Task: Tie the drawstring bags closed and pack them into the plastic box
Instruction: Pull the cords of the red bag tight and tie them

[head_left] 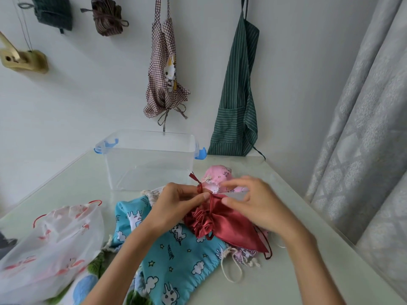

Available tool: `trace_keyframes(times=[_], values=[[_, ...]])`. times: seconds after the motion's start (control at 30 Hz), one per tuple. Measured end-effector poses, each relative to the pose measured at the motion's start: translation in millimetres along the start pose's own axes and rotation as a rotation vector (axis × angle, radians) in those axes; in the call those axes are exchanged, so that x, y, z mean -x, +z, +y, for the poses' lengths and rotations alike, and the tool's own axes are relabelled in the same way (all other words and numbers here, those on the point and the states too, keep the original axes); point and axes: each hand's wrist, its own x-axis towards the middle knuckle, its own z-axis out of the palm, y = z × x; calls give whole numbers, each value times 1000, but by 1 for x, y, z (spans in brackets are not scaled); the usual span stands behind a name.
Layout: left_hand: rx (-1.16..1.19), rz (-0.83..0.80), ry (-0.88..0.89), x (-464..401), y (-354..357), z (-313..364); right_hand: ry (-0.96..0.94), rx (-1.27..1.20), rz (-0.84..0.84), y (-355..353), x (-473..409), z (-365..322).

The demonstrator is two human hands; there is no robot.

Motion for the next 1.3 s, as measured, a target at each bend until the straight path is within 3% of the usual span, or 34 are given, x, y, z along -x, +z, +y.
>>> trace_keyframes(times=[0.07,0.17,0.23,0.33,0.43,0.53,0.67,0.73,0.97,1.13,1.3], values=[[21,6,-1,1,0,1,36,29,-46,14,0,-3],[52,117,-13,0,0,1,73,-289,-8,11,-1,-2],[120,203,-71,-1,1,1,22,-455,13,4,0,3],[207,275,-183,0,1,1,-65,-465,72,-5,2,5],[240,405,-265,-1,-8,-1,44,-470,187,-19,2,19],[250,406,-253,-1,-9,-1,231,-528,195,-22,0,28],[348,332,-174,-1,1,1,259,-1131,98,-11,-5,18],[478,281,-158,-2,2,2,249,-1310,29,-4,-5,11],[582,91,-150,-6,4,12,245,-1341,-104,13,-7,4],[743,14,-109,-9,4,20,293,-1140,-66,18,-8,5],[578,-43,-168,-6,0,16,395,-1006,-51,20,-8,8]])
